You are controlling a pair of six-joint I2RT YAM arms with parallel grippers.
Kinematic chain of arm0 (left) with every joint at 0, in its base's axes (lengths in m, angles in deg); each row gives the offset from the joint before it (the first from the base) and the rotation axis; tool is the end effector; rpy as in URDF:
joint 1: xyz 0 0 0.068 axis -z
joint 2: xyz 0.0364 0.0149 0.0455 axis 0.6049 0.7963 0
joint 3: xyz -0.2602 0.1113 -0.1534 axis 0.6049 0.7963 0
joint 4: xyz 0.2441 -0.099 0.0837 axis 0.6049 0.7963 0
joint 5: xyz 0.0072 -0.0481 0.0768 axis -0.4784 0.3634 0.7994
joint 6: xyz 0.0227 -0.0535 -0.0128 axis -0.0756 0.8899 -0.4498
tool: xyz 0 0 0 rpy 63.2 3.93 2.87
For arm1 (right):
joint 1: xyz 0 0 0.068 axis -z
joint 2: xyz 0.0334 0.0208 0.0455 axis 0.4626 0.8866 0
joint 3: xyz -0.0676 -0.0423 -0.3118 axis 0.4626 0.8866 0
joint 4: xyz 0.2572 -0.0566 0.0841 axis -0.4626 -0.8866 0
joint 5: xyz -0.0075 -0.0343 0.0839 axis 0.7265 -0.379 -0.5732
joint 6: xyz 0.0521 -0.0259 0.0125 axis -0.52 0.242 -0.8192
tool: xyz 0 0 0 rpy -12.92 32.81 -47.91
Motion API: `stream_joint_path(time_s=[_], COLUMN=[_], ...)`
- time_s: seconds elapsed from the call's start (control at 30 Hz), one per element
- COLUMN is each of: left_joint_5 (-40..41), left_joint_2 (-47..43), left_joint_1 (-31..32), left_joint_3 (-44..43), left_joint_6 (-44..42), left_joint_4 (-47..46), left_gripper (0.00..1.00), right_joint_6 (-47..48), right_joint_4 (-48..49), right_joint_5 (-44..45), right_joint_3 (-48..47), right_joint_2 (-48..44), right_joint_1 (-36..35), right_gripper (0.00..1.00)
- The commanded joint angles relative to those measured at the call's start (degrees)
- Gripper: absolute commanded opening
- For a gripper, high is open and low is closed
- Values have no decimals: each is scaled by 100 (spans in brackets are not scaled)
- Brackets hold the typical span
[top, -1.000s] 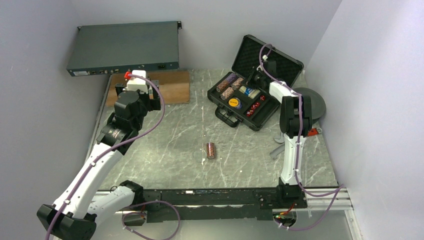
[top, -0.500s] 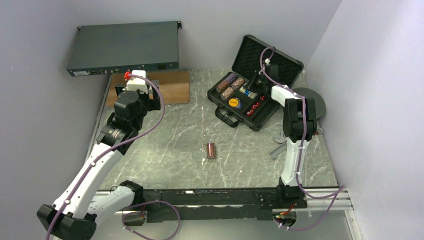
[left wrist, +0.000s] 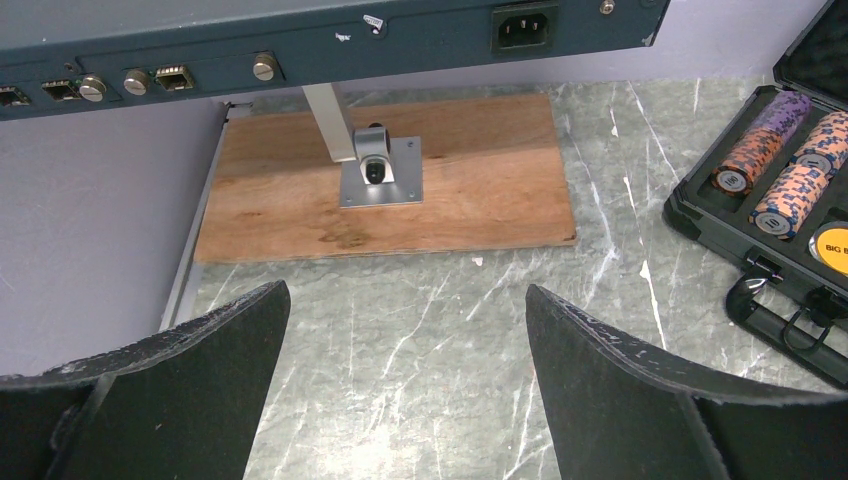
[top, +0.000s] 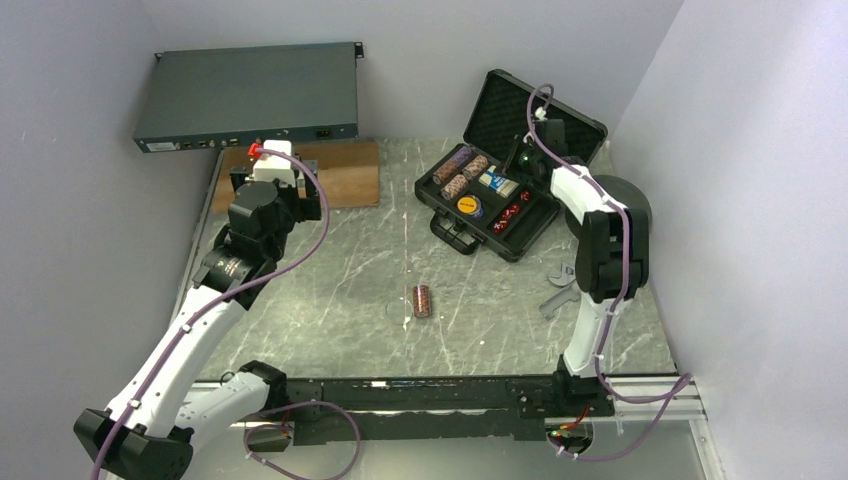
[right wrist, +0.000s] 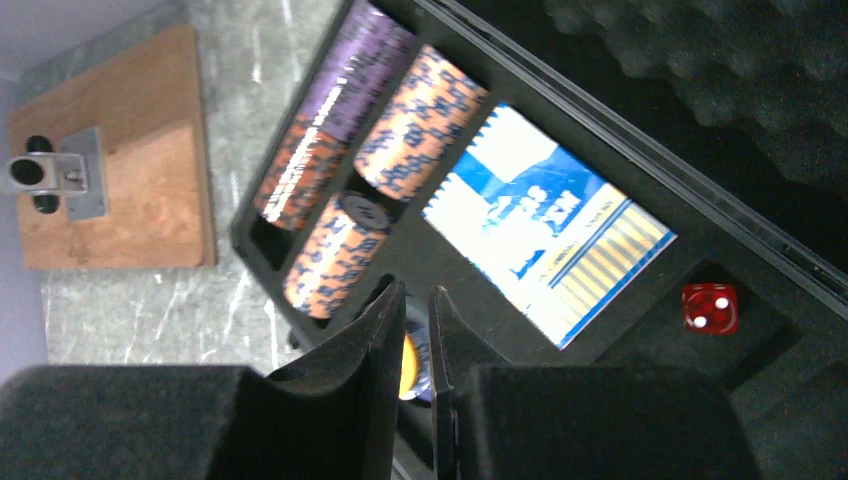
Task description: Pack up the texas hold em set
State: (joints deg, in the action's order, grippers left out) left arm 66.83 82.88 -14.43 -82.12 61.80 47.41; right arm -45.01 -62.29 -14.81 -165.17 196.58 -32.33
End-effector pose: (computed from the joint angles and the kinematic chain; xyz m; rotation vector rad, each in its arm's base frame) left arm 0.1918 -0.0604 0.4250 -0.0118 1.7483 0.0654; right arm 0.4962 0.0538 0.2677 0.3059 2.2684 0.6233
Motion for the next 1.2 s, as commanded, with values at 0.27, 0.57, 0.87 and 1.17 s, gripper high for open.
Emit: stream_joint_path(time_s=[0.27, 0.57, 0.87, 1.17], left_joint_5=[-13, -4, -22, -32], left_joint_2=[-105, -131, -183, -240], left_joint_1=[-29, -29, -29, -29], left_joint_3=[-205, -208, -210, -205], left_joint_6=[84, 93, 97, 101], left_joint_4=[-98, -102, -100, -106], left_gripper=[94, 94, 94, 94], right_joint_6=[179, 34, -712, 85], right_joint_4=[771, 1388, 522, -1257], right_joint_5=[348, 223, -583, 936], right_joint_3=[605, 1006, 564, 56], right_joint_2=[-1992, -2452, -1762, -1678], right_joint_1=[-258, -151, 238, -859], right_gripper=[78, 100, 100, 100])
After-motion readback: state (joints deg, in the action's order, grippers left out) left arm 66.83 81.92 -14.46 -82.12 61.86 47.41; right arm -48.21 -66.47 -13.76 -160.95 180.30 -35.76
